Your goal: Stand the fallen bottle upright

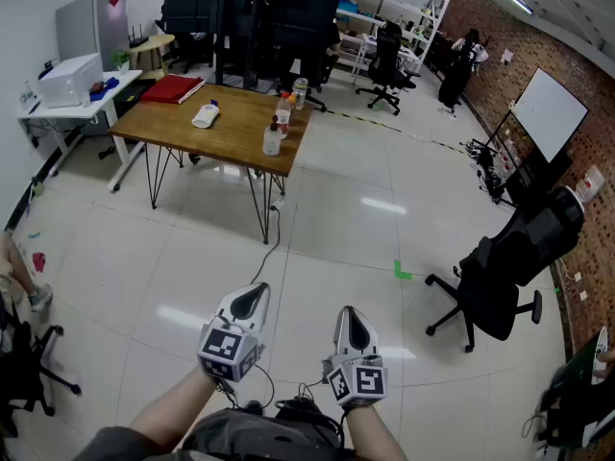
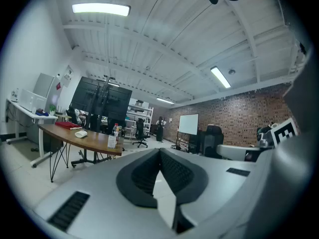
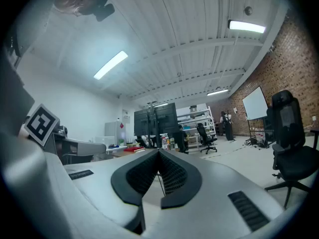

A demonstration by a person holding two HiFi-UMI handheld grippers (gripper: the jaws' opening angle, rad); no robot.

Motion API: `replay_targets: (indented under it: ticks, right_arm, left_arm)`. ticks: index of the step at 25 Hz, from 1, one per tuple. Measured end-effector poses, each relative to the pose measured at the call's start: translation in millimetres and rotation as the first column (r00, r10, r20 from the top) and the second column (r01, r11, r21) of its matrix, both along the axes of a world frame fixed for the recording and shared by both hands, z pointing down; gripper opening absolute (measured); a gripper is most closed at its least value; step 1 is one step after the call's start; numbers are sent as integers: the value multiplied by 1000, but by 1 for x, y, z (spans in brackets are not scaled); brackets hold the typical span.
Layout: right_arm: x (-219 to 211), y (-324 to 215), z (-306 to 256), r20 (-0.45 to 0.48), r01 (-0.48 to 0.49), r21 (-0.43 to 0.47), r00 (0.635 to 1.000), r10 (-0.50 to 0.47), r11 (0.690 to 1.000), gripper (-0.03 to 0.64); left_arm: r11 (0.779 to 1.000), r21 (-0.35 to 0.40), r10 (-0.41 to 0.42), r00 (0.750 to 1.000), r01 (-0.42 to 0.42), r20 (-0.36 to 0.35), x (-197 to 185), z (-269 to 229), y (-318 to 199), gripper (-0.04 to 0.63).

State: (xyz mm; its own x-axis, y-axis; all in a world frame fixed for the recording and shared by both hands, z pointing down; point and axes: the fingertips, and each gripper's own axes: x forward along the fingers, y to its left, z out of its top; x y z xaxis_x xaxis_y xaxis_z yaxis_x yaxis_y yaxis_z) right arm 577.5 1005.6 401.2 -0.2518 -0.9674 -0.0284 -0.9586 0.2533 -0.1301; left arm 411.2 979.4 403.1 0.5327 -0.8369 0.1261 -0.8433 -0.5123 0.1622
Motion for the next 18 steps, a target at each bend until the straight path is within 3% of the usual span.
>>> replay_targets:
  ticks: [10,18]
  right_arm:
    - [9,-76,25,-5,-16,5,1000,16,1000,26]
    - [51,-203,21,-14,6,60,1000,-6,998,26]
  left_arm:
    - [1000,-18,-13,1000,14,12,-7,37,-71,29]
    - [998,44,-54,998,53,19,30,26,-182,29]
